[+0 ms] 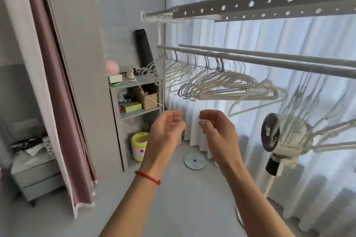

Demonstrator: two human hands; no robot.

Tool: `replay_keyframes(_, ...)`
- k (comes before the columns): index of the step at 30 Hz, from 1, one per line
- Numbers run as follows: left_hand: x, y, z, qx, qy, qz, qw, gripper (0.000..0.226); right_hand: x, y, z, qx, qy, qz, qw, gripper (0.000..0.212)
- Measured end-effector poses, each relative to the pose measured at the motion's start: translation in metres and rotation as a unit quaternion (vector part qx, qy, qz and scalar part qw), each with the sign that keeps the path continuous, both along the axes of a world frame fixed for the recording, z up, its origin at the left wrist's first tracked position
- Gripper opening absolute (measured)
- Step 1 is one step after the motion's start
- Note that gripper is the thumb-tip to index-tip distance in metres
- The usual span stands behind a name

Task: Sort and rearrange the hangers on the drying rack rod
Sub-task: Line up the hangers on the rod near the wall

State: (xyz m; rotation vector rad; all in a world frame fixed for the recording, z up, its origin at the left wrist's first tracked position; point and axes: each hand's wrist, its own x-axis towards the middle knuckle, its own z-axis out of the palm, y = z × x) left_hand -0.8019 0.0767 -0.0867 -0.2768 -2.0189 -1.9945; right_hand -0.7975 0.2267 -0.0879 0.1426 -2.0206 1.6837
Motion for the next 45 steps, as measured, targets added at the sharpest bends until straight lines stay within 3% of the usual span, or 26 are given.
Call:
replay_keyframes(8,-0.137,-0.081,-0.022,-0.153,0.031,0.053,0.986,0.025,-0.157,-0.077,-0.012,-0.124,-0.019,0.067,0.990,0.031)
replay_keyframes(14,-0.277,-0.127,0.001,-0.198,0.018,0.072,0.977,0.022,-0.300,-0.128,-0.001,-0.140,-0.031,0.100,0.985,0.032)
replay_keyframes(22,-0.442,-0.166,-0.002,-0.167,0.036,0.091,0.981,0.020,-0.444,-0.185,-0.014,-0.168,-0.051,0.055,0.983,0.024)
replay_keyframes(32,-0.650,-0.239,-0.034,-0.081,-0.039,-0.024,0.996,0.018,-0.605,-0.266,-0.016,-0.153,-0.056,-0.065,0.985,0.030)
replay_keyframes(38,-0.742,-0.257,-0.028,-0.091,-0.024,-0.076,0.993,0.025,-0.687,-0.299,-0.003,-0.119,-0.051,-0.116,0.985,0.033)
replay_keyframes(45,-0.840,-0.249,-0.002,-0.137,0.034,-0.055,0.988,0.029,-0.776,-0.305,0.010,-0.062,-0.037,-0.135,0.988,0.037)
